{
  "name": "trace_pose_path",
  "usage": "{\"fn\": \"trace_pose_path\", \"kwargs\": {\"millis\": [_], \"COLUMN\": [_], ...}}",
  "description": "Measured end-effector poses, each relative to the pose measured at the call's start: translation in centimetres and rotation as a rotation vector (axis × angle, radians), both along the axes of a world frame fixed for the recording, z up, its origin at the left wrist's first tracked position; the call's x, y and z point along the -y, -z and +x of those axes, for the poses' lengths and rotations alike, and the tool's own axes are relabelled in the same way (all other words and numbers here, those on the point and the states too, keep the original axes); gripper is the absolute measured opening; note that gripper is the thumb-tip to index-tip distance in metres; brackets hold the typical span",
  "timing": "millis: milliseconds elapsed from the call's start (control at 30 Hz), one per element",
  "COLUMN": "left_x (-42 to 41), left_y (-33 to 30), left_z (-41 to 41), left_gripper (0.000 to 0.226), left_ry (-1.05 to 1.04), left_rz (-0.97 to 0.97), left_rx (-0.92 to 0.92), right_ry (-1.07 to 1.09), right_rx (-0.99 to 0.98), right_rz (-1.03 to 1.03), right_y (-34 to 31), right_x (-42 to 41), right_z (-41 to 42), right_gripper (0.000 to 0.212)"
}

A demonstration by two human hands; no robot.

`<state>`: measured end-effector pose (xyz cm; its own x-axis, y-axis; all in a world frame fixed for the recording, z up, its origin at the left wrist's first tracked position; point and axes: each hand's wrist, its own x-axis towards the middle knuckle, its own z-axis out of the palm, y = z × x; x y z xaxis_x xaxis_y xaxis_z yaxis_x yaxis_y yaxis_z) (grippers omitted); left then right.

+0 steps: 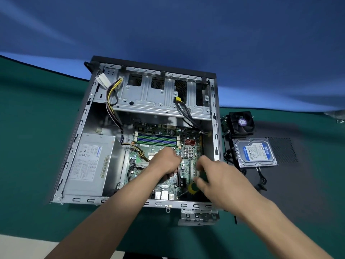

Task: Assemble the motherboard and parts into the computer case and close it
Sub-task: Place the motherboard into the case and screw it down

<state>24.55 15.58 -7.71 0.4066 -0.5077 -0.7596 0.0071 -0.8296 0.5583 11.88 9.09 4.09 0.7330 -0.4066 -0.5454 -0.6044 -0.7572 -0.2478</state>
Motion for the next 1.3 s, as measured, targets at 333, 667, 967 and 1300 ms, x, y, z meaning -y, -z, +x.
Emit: {"fn": "trace_pose_path", "kwargs": {"millis": [333,667,967,1300], "left_x": [0.0,0.0,0.1,0.0], "left_y": [0.2,0.2,0.3,0.4], "left_z": [-0.1,0.0,0.1,0.1], "left_gripper": [0.027,0.03,0.03,0.029], "left_ry": [0.023,0.025,0.027,0.024], "left_rz": [-0.006,-0.007,-0.02,-0.026], "left_rx": [0.022,0.029,0.043,0.02], "right_ry": [0.016,-0.001,-0.025,0.102], "right_rx": [-0.011,-0.012,0.046,0.267], "right_rz": [0.032,0.021,0.027,-0.057], "right_y": [-0.1,0.1,0.6,0.4], "right_x": [-0.1,-0.3,-0.7,0.2], "right_z": [-0.3,-0.3,-0.6,-1.0], "right_gripper": [0.035,0.027,0.017,0.01]}}
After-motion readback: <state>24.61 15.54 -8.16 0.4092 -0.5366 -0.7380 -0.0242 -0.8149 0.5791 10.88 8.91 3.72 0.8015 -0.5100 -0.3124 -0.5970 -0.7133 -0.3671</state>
